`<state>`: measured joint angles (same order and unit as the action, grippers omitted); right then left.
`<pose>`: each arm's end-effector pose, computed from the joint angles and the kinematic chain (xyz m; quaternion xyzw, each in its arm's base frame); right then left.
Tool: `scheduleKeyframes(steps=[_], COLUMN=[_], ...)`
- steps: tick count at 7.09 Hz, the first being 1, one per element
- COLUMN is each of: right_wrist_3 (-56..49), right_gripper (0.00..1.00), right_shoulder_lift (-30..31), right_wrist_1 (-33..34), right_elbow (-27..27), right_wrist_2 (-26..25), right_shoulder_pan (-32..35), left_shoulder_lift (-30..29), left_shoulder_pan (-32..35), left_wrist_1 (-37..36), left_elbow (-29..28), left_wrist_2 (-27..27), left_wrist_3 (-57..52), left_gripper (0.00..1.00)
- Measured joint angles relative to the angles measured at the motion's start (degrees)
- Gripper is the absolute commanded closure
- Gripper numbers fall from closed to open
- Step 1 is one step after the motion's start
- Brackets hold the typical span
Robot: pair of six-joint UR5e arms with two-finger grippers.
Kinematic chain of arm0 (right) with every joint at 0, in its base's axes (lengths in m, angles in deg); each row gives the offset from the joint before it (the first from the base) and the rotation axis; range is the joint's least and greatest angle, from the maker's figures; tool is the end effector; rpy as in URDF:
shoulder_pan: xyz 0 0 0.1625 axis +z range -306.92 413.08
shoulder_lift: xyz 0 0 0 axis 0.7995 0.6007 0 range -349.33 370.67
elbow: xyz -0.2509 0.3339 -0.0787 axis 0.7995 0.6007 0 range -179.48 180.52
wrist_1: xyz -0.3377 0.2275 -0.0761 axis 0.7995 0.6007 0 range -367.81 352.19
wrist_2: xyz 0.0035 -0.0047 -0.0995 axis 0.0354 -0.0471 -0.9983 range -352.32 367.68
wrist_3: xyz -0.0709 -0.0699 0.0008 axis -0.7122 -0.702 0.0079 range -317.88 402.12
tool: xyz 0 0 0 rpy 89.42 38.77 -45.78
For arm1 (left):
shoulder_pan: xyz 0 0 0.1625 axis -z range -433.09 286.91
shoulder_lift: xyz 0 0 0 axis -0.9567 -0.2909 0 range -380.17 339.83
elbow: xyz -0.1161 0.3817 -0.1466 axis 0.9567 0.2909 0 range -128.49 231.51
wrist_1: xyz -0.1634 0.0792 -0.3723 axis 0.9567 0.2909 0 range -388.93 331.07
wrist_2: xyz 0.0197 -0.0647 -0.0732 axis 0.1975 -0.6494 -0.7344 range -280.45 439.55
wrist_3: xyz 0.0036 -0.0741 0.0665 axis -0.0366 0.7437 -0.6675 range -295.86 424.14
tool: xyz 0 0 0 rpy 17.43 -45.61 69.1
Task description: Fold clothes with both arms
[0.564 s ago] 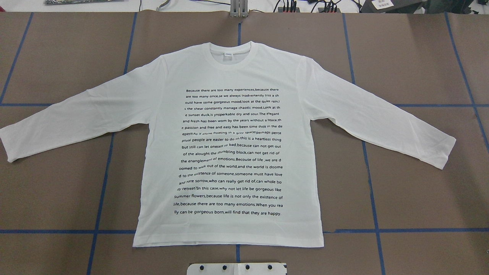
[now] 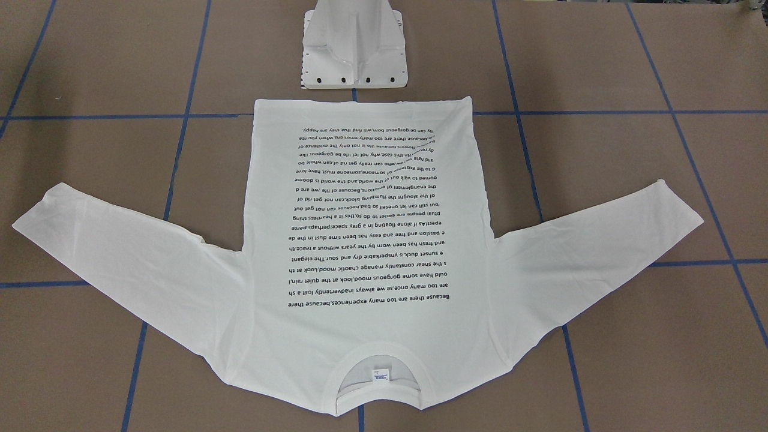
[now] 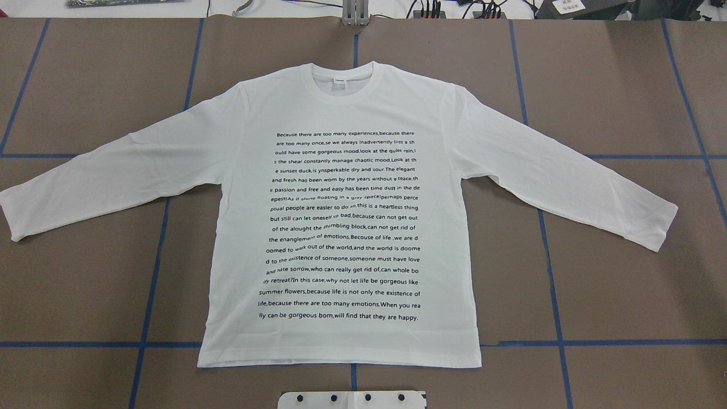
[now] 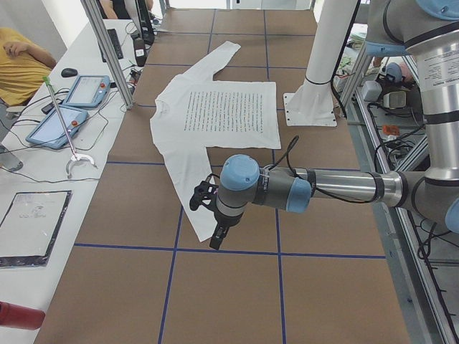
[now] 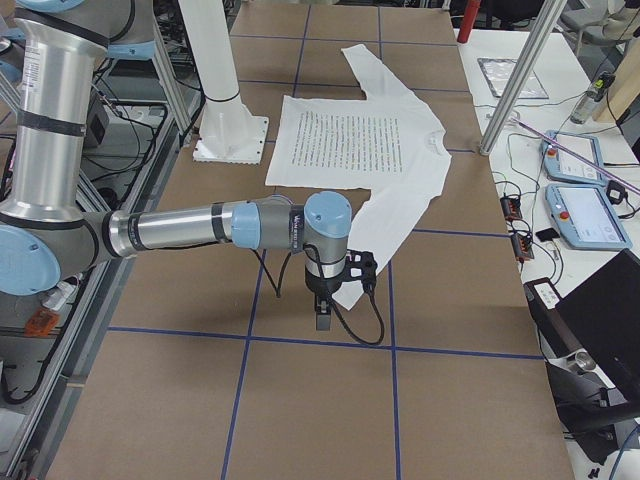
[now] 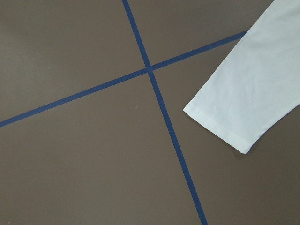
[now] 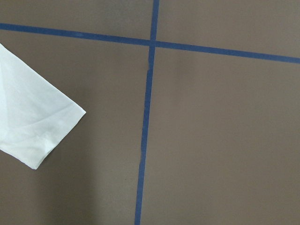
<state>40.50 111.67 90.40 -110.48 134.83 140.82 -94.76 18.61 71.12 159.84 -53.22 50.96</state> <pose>0.0571 -0.4098 0.5878 0.0130 -0.3186 -0.0371 0.9471 -0.0773 -0.3901 0.6011 0.1512 0.3456 0.1336 0.9164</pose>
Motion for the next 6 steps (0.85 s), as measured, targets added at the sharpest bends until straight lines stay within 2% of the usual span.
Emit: scheduleKeyframes(steps=[2,4,6], right_wrist_3=[0.5,0.7,0.7], right_gripper=[0.00,0.00,0.00], right_shoulder_lift=[-2.9,-6.6,-7.4], right_wrist_1=[-1.5,-9.2,-16.7], right_elbow=[-0.4,1.3,4.4], right_wrist_2=[0.2,0.6,4.9], right_shoulder_pan=[-0.2,-0.8,-1.1], left_shoulder_lift=[-0.1,-1.5,-3.9], left_shoulder_pan=[0.0,0.0,0.1], left_wrist_1=[5.7,17.3,24.8], left_elbow=[0.6,-1.2,-4.4], left_wrist_2=[0.0,-0.1,-0.2], left_wrist_3=[0.0,0.4,6.4], left_gripper=[0.00,0.00,0.00])
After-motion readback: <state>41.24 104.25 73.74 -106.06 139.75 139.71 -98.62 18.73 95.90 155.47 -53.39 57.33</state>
